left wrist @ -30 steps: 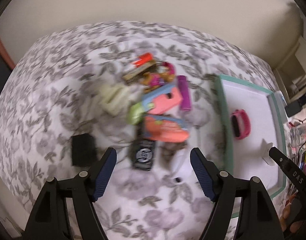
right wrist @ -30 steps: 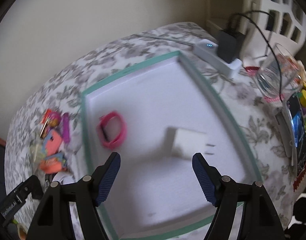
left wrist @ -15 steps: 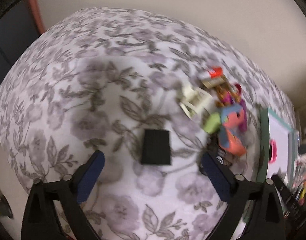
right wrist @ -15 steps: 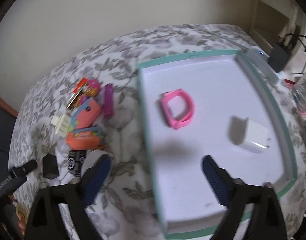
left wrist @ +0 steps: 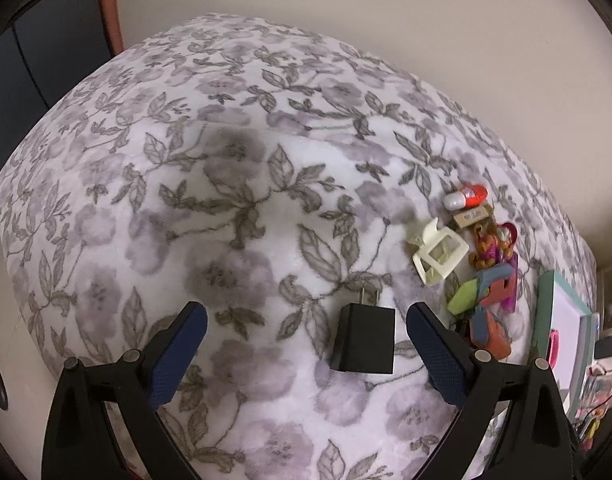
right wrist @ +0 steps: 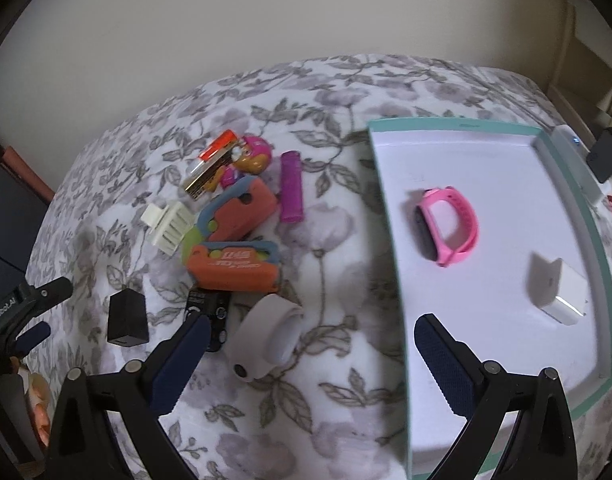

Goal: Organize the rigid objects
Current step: 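Move both tools back over the pile of objects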

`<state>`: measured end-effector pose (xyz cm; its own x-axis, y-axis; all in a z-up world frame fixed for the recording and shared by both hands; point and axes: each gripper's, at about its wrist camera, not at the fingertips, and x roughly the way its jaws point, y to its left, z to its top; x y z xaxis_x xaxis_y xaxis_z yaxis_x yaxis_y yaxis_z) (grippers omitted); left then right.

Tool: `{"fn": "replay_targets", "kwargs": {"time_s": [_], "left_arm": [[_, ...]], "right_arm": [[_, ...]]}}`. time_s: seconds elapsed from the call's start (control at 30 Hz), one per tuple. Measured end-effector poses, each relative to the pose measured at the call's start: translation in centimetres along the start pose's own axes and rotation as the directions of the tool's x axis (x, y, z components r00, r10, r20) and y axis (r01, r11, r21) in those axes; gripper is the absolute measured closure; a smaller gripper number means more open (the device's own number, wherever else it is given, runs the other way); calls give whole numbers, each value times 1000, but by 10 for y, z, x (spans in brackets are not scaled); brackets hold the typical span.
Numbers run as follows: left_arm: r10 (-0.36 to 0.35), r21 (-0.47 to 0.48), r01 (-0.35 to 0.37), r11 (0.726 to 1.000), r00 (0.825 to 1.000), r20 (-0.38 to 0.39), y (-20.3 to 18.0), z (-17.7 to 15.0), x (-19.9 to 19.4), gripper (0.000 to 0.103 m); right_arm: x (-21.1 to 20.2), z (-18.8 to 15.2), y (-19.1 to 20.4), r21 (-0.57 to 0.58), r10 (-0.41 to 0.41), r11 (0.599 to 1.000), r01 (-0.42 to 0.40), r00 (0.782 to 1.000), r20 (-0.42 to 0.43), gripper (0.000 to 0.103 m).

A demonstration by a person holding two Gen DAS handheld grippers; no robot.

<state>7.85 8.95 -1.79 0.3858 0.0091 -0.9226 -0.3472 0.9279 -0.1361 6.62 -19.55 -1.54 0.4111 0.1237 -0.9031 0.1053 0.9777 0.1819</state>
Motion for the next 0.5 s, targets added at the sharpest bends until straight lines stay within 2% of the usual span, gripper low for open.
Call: {"fn": "replay_targets", "kwargs": {"time_s": [0.2,0.43,0.5], "left_arm": [[15,82,-9,997,997,-75,-21,-6,19,3],[62,107,-47,993,989,-132,-28,-11,42,3],[71,113,-56,992,987,-142,-28,-12,47,3]], "right_arm": [[14,-2,6,-14,5,1000,-5,999,-34,1],[33,-8,9,-38,-24,999,21,997,-76,2],[38,-10,11,-51,-35,998,31,996,-85,7]]}}
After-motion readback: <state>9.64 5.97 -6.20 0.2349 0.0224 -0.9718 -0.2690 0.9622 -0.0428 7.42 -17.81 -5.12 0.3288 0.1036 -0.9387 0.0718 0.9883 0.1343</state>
